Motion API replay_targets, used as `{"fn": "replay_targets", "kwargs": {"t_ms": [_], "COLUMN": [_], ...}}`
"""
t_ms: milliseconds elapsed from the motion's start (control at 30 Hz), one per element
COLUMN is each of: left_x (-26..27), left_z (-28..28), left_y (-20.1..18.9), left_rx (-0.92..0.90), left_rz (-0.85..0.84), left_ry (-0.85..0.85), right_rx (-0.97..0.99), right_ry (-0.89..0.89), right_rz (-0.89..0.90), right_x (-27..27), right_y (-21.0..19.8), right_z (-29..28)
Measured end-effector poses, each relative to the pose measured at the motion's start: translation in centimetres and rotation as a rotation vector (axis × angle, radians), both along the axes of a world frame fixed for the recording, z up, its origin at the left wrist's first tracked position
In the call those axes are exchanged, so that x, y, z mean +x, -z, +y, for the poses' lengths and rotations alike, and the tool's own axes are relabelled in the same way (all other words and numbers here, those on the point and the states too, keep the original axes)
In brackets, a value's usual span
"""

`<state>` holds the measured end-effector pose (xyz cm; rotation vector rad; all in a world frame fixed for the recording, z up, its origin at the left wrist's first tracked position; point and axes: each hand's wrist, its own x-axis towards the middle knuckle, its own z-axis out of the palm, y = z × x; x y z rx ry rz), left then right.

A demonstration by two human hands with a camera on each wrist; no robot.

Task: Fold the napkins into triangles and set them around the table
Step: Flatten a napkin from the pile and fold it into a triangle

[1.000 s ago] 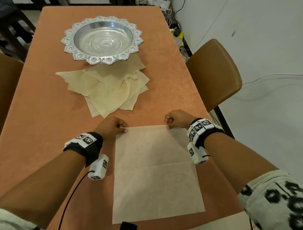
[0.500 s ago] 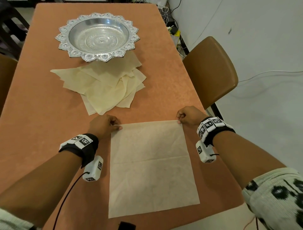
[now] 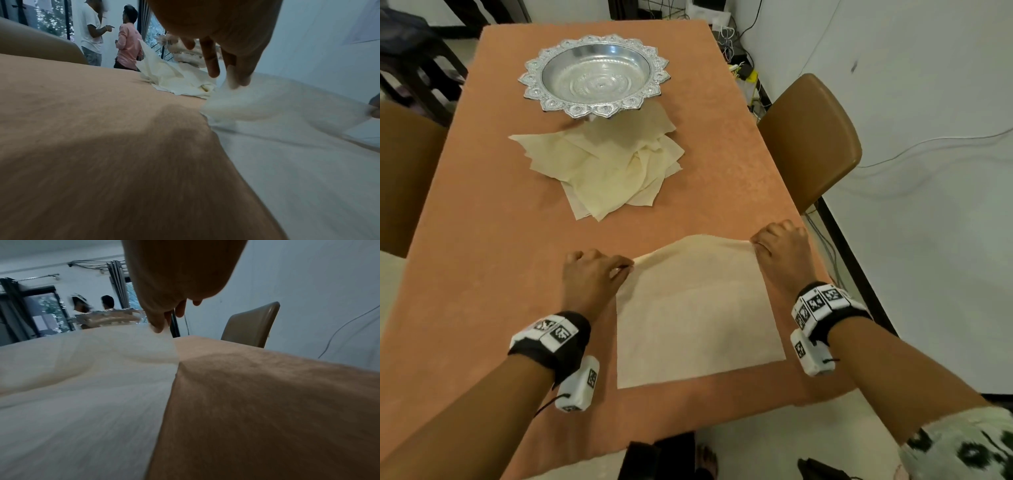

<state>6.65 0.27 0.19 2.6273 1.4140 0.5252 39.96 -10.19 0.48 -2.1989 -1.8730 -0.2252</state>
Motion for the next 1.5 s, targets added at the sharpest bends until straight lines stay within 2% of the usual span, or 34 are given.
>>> {"fn": "replay_targets", "kwargs": {"t_ms": [100,233,467,733,933,1067,1200,1333,1400,1500], "left_x": [-1.3,-3.0,-4.7,-5.8,-6.7,-7.3,-7.3,-7.0,-6.9,-7.2], "left_z": [-4.8,-10.2,-13.7,-14.9,-14.9,-14.9,-14.8,-14.4,-14.4,-15.2], "left_y": [-0.2,0.9,2.3,3.2,4.0,4.3,5.0,5.2,5.0,4.5], "left_rx": [0.046,0.018,0.08,0.156,0.13,0.143,0.195,0.258,0.28,0.219], "left_rz": [0.004,0.008,0.096,0.15,0.207,0.192,0.154,0.21,0.269,0.324], "left_ry": [0.02,0.021,0.053,0.119,0.191,0.178,0.185,0.233,0.253,0.216], "right_rx": [0.015,0.0,-0.048,-0.065,-0.128,-0.138,-0.098,-0.104,-0.098,-0.078], "right_ry": [-0.057,-0.119,-0.146,-0.175,-0.182,-0.225,-0.276,-0.361,-0.376,-0.392], "right_rz": [-0.004,0.028,-0.003,-0.008,0.028,0.026,-0.087,-0.231,-0.249,-0.243], "right_x": [-0.6,-1.5,-3.0,-3.7,-3.5,-3.3,-3.3,-3.2,-3.3,-3.4], "right_y": [0.3,1.1,2.5,3.8,4.2,4.0,4.8,4.9,4.7,4.6], "right_z": [-4.5,-10.1,-14.9,-16.5,-17.1,-17.2,-16.5,-16.5,-16.5,-17.1]}}
